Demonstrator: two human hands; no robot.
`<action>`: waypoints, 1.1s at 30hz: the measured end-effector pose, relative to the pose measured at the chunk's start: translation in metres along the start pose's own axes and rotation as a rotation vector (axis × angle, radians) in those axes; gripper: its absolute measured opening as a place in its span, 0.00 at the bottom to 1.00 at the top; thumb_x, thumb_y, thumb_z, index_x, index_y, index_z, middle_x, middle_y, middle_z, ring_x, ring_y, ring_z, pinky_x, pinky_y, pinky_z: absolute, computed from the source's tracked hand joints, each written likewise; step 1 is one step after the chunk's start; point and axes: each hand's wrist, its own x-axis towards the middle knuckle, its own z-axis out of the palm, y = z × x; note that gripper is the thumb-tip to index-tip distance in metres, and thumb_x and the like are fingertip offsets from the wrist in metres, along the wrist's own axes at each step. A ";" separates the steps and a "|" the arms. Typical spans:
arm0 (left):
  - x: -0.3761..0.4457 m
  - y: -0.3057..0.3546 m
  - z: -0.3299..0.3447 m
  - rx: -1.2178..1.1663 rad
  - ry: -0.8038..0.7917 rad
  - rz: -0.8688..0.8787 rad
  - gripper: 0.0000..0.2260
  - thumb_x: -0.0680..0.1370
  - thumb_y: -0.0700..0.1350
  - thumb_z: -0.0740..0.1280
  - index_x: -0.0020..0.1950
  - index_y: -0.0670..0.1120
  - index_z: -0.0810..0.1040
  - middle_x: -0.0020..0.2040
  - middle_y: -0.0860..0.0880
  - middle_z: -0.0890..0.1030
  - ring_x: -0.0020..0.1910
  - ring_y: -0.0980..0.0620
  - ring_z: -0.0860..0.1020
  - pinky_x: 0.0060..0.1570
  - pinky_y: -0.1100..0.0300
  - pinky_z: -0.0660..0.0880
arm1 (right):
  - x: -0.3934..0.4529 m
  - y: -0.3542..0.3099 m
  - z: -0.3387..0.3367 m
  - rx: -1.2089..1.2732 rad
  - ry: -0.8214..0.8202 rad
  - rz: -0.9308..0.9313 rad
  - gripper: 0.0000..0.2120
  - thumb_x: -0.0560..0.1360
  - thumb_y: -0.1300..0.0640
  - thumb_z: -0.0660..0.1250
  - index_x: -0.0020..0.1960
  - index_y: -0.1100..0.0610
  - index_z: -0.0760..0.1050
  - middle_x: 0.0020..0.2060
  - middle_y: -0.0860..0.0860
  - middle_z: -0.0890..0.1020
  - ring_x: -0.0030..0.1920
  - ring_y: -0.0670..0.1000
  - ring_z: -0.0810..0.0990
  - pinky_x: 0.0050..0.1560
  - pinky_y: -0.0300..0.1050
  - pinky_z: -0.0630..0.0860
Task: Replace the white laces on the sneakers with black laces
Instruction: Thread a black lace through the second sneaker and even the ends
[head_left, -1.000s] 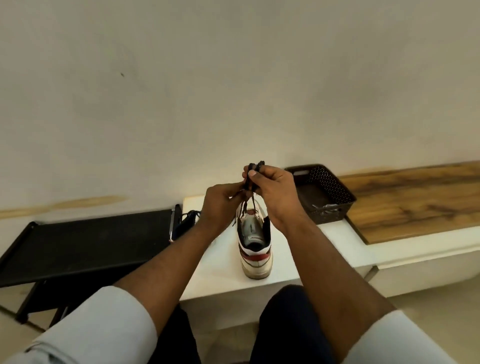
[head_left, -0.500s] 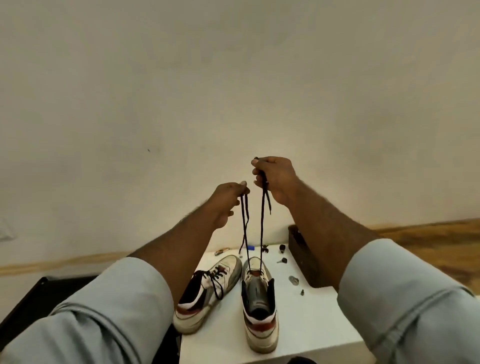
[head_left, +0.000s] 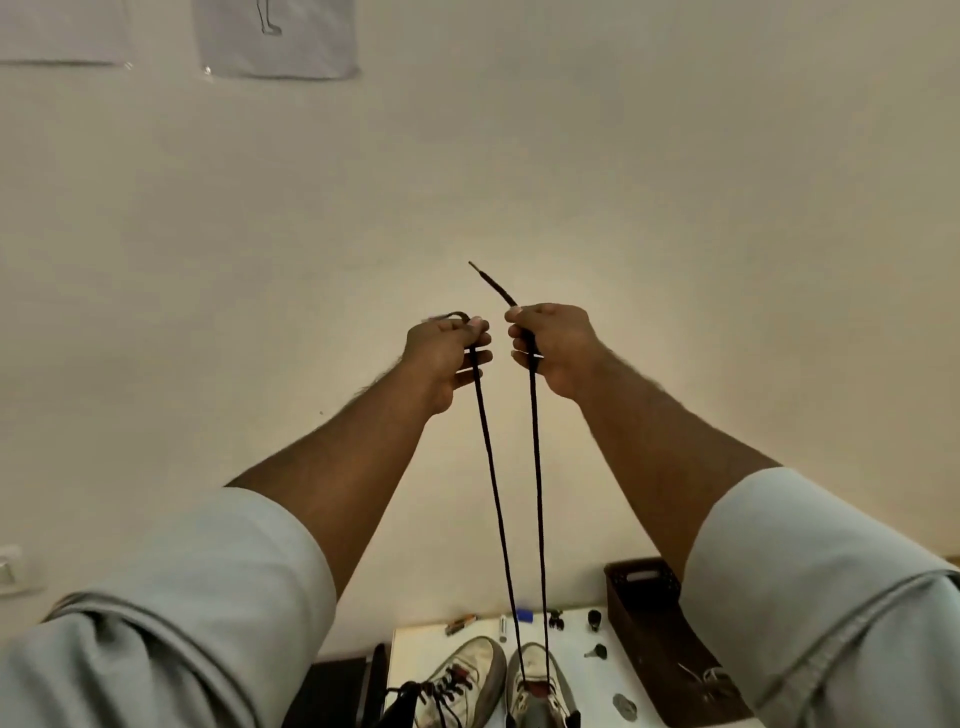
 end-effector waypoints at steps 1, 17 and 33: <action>0.001 0.007 0.001 -0.005 0.004 0.019 0.09 0.79 0.44 0.68 0.55 0.41 0.80 0.46 0.47 0.82 0.43 0.48 0.81 0.51 0.51 0.79 | 0.001 -0.004 0.001 0.000 -0.003 -0.013 0.04 0.76 0.60 0.69 0.48 0.61 0.79 0.35 0.52 0.79 0.32 0.48 0.76 0.35 0.40 0.77; 0.001 0.063 0.045 0.102 0.009 0.317 0.04 0.74 0.39 0.73 0.49 0.41 0.83 0.43 0.45 0.84 0.40 0.47 0.83 0.36 0.53 0.81 | -0.003 -0.036 -0.005 -0.043 0.043 -0.251 0.04 0.78 0.61 0.66 0.46 0.60 0.78 0.41 0.57 0.84 0.38 0.50 0.83 0.38 0.42 0.77; -0.087 0.057 0.008 0.076 -0.141 0.139 0.22 0.77 0.60 0.66 0.50 0.40 0.81 0.35 0.45 0.83 0.24 0.53 0.70 0.24 0.64 0.66 | -0.110 -0.036 -0.025 0.027 -0.187 -0.065 0.03 0.75 0.65 0.66 0.48 0.65 0.77 0.39 0.60 0.82 0.37 0.57 0.83 0.40 0.51 0.81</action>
